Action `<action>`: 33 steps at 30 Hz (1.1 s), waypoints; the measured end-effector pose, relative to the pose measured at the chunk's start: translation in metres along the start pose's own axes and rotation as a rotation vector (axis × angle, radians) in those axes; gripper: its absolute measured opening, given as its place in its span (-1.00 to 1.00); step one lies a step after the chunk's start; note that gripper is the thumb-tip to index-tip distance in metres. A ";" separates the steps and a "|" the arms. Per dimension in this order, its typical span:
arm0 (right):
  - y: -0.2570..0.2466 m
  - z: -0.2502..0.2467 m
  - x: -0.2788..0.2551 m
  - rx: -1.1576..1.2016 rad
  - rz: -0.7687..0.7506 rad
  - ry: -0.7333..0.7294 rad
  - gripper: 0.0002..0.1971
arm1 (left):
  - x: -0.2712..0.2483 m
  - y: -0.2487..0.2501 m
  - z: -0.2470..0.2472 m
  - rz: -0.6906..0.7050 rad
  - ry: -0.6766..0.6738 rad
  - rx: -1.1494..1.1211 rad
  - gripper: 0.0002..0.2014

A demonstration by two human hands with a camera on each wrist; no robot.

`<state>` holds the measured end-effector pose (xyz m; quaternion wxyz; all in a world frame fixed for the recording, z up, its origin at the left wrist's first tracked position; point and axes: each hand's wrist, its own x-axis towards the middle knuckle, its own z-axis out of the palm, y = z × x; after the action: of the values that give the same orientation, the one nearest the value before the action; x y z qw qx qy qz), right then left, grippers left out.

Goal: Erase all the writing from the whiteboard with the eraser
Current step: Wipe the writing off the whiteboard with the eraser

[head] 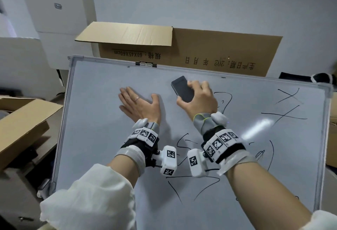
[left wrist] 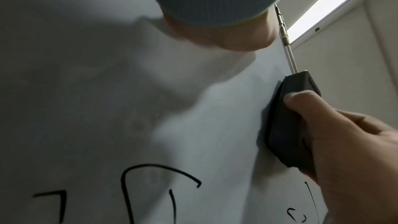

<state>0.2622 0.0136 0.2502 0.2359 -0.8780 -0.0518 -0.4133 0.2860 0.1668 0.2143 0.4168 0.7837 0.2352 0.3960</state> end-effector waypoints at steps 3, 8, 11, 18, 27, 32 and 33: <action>0.026 -0.019 0.010 0.033 0.174 0.103 -0.51 | -0.002 -0.001 0.003 -0.001 0.002 0.003 -0.11; 0.051 -0.036 0.012 -0.005 0.291 0.206 -0.51 | -0.014 0.007 0.008 0.008 -0.010 -0.001 -0.12; 0.031 -0.013 -0.018 0.129 0.011 -0.103 -0.47 | -0.014 0.007 0.010 0.000 -0.020 -0.012 -0.11; 0.055 -0.029 -0.028 0.039 0.032 0.031 -0.49 | -0.017 0.001 0.007 0.040 -0.018 0.014 -0.09; 0.062 -0.040 -0.044 0.009 -0.024 -0.099 -0.47 | -0.052 0.032 0.019 0.073 -0.114 0.007 0.02; 0.110 -0.078 -0.018 -0.093 0.325 0.194 -0.49 | -0.063 0.059 0.029 0.112 -0.103 0.000 0.01; 0.122 -0.086 -0.013 -0.106 0.412 0.240 -0.49 | -0.064 0.063 0.032 0.120 -0.097 0.003 0.00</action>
<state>0.2278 -0.1324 0.2421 0.2732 -0.8258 0.1784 -0.4599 0.2777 0.0729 0.2291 0.4019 0.8152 0.1679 0.3817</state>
